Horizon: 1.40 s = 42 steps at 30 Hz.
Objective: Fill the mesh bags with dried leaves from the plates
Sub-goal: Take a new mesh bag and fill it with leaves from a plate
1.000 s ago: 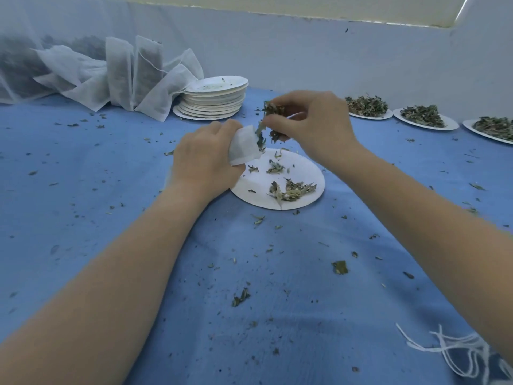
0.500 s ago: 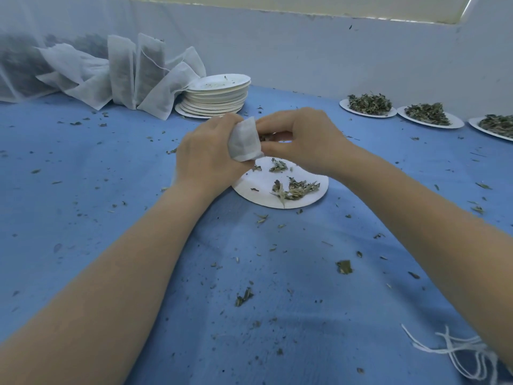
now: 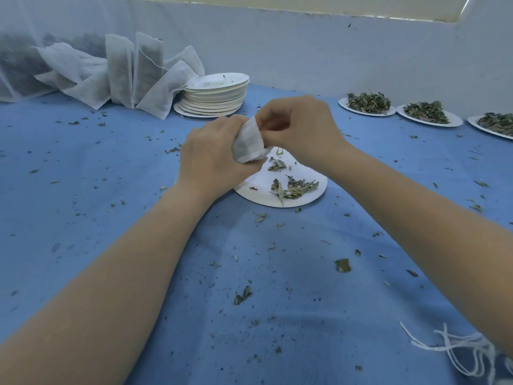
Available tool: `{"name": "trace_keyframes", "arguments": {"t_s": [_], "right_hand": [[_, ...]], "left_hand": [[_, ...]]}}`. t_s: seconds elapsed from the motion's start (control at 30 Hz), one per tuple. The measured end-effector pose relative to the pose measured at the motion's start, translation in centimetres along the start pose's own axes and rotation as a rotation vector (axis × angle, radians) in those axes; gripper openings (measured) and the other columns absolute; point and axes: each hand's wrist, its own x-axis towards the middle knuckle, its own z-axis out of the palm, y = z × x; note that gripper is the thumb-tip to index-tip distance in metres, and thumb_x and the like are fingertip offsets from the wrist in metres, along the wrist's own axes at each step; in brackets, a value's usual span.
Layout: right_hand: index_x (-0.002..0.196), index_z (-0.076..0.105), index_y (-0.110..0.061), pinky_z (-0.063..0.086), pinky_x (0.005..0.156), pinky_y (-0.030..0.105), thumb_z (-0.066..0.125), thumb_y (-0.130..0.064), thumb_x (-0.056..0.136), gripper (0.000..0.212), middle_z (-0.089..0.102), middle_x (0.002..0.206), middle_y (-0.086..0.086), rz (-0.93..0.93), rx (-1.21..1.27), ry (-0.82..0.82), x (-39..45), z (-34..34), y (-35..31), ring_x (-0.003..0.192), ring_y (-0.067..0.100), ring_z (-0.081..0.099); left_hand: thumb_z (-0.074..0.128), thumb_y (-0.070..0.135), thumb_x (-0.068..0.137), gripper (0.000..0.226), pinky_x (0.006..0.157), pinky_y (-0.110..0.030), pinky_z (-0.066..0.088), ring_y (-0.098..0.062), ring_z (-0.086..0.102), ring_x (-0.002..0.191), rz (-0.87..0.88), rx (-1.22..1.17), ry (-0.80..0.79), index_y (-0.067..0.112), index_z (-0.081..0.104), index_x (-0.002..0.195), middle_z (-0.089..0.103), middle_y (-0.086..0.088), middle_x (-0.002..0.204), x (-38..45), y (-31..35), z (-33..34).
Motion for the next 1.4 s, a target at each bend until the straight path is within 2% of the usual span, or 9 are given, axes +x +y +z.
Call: {"name": "trace_keyframes", "arguments": {"t_s": [0.3,0.43,0.57,0.77,0.87,0.93,1.07,1.17,1.4], "right_hand": [[0.094,0.075,-0.019,0.051,0.087,0.021,0.068,-0.01,0.079,0.019,0.073,0.088,-0.01,-0.071,0.057,-0.289,0.1,-0.9,-1.0,0.087,-0.001,0.066],[0.095,0.074,-0.022,0.043,0.081,0.006,0.067,-0.003,0.075,0.029,0.071,0.085,-0.01,-0.224,-0.202,-0.252,0.4,-1.2,-0.9,0.079,-0.005,0.059],[0.091,0.075,-0.015,0.048,0.077,0.022,0.064,-0.002,0.077,0.022,0.068,0.079,-0.007,-0.309,-0.297,-0.147,0.0,-0.6,-0.5,0.071,0.005,0.057],[0.087,0.076,-0.017,0.037,0.057,0.01,0.064,-0.009,0.079,0.017,0.061,0.064,-0.003,-0.111,-0.197,-0.244,0.4,0.3,-0.5,0.058,0.002,0.048],[0.085,0.073,-0.032,0.043,0.069,0.005,0.063,-0.004,0.081,0.03,0.071,0.074,-0.017,-0.061,0.058,-0.244,0.6,-1.4,-0.3,0.071,-0.008,0.06],[0.083,0.073,-0.026,0.051,0.076,0.014,0.051,0.007,0.079,0.039,0.07,0.073,-0.016,0.017,0.113,-0.143,1.1,-2.0,0.8,0.074,0.0,0.065],[0.111,0.067,-0.022,0.044,0.08,0.02,0.037,0.005,0.087,0.047,0.063,0.112,-0.003,0.149,-0.441,-0.267,1.9,-0.7,3.1,0.096,0.011,0.056],[0.129,0.055,-0.022,0.041,0.098,0.032,0.037,0.003,0.092,0.048,0.047,0.137,0.002,0.119,-0.592,-0.422,2.2,0.7,3.8,0.124,0.021,0.044],[0.122,0.061,-0.024,0.048,0.091,0.034,0.039,0.006,0.087,0.052,0.058,0.126,0.002,0.064,-0.605,-0.483,0.8,0.7,3.5,0.108,0.021,0.054]], "left_hand": [[0.083,0.03,0.059,0.049,0.063,-0.03,0.037,-0.031,0.06,0.071,0.043,0.037,0.056,0.002,0.062,0.092,0.066,-0.009,0.082,0.0,-0.1,0.1],[0.081,0.029,0.061,0.048,0.065,-0.031,0.037,-0.032,0.06,0.075,0.052,0.024,0.034,0.003,0.064,0.098,0.066,-0.01,0.085,0.1,-0.3,0.1],[0.077,0.037,0.065,0.047,0.066,-0.029,0.034,-0.031,0.058,0.075,0.038,0.02,0.014,0.007,0.064,0.098,0.065,-0.007,0.084,0.1,-0.3,0.1],[0.078,0.035,0.062,0.049,0.065,-0.029,0.034,-0.031,0.06,0.074,0.075,0.058,0.005,0.007,0.065,0.1,0.067,-0.008,0.085,0.1,-0.2,0.0],[0.075,0.036,0.066,0.046,0.067,-0.03,0.035,-0.033,0.06,0.081,0.029,0.092,0.014,0.012,0.063,0.104,0.067,-0.006,0.094,0.3,-1.2,-0.3],[0.072,0.034,0.068,0.044,0.069,-0.029,0.036,-0.033,0.059,0.085,-0.026,0.108,0.031,0.015,0.062,0.106,0.066,-0.005,0.099,0.4,-1.8,-0.5],[0.074,0.029,0.067,0.043,0.069,-0.029,0.034,-0.034,0.059,0.082,-0.024,0.13,0.041,0.011,0.063,0.104,0.066,-0.008,0.097,0.4,-2.0,-0.3],[0.074,0.027,0.067,0.039,0.068,-0.029,0.033,-0.033,0.059,0.078,-0.009,0.143,0.049,0.01,0.063,0.101,0.067,-0.008,0.093,0.3,-2.0,-0.2],[0.072,0.029,0.07,0.037,0.07,-0.029,0.034,-0.031,0.059,0.084,-0.041,0.129,0.051,0.011,0.063,0.101,0.067,-0.006,0.095,0.3,-2.1,-0.1]]}}
